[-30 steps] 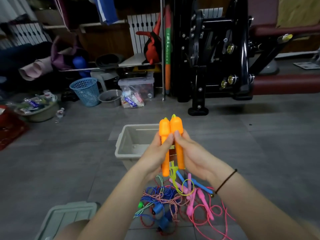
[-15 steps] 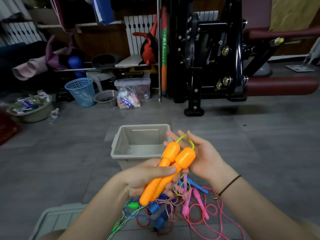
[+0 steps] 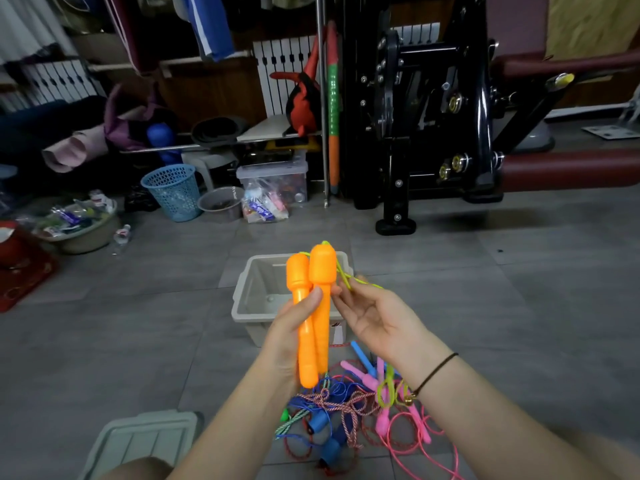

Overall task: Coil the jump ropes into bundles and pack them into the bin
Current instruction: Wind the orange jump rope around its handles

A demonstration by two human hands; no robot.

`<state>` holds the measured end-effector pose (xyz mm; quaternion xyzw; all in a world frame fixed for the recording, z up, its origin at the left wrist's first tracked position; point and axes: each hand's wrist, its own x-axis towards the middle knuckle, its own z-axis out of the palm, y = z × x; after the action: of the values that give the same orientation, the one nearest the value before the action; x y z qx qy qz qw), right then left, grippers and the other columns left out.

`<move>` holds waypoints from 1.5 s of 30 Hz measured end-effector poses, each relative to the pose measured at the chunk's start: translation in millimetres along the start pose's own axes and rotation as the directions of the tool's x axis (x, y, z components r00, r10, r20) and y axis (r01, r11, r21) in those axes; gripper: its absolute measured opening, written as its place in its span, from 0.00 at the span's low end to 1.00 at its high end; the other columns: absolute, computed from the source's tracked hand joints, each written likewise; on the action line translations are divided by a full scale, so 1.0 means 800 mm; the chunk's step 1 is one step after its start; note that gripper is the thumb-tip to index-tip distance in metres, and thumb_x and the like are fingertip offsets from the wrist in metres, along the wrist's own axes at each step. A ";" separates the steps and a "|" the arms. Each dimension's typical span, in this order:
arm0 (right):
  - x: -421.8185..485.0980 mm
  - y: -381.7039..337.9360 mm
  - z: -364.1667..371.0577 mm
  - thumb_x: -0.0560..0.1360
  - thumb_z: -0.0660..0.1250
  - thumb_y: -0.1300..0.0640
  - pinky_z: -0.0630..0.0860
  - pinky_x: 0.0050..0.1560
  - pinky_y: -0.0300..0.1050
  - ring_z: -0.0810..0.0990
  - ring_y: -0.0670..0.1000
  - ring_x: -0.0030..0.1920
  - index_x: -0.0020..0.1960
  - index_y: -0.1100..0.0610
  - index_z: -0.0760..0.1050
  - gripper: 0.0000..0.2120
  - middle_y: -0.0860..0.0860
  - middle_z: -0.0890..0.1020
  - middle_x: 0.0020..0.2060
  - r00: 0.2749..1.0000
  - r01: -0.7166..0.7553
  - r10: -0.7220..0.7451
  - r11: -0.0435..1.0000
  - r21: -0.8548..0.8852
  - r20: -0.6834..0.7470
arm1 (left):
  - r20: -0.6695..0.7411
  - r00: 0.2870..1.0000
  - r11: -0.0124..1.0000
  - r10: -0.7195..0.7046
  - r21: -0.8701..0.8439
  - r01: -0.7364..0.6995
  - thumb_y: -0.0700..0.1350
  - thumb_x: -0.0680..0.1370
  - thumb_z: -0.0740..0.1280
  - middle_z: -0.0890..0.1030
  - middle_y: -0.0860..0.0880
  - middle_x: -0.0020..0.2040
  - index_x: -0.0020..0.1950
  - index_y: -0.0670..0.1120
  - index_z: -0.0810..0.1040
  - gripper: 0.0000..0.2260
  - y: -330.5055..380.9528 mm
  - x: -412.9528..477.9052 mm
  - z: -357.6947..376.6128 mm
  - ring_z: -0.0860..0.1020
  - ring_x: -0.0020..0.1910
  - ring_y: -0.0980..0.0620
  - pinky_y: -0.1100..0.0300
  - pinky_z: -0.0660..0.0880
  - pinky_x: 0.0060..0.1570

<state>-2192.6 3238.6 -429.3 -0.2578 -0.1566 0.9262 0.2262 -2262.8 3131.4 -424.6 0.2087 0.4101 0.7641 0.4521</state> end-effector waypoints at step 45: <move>-0.006 -0.044 -0.049 0.78 0.56 0.71 0.80 0.30 0.50 0.80 0.53 0.30 0.38 0.63 0.70 0.12 0.55 0.79 0.22 0.962 0.167 -0.165 0.986 -0.009 -0.215 | -0.474 0.872 0.243 -0.123 0.837 0.489 0.52 0.66 0.68 0.79 0.41 0.25 0.41 0.41 0.81 0.15 0.095 -0.029 -0.117 0.81 0.48 0.46 0.52 0.71 0.57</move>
<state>-2155.6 3273.3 -445.4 -0.3415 -0.1481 0.8713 0.3198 -2355.3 3051.0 -415.7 0.2230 0.8742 0.2949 0.3147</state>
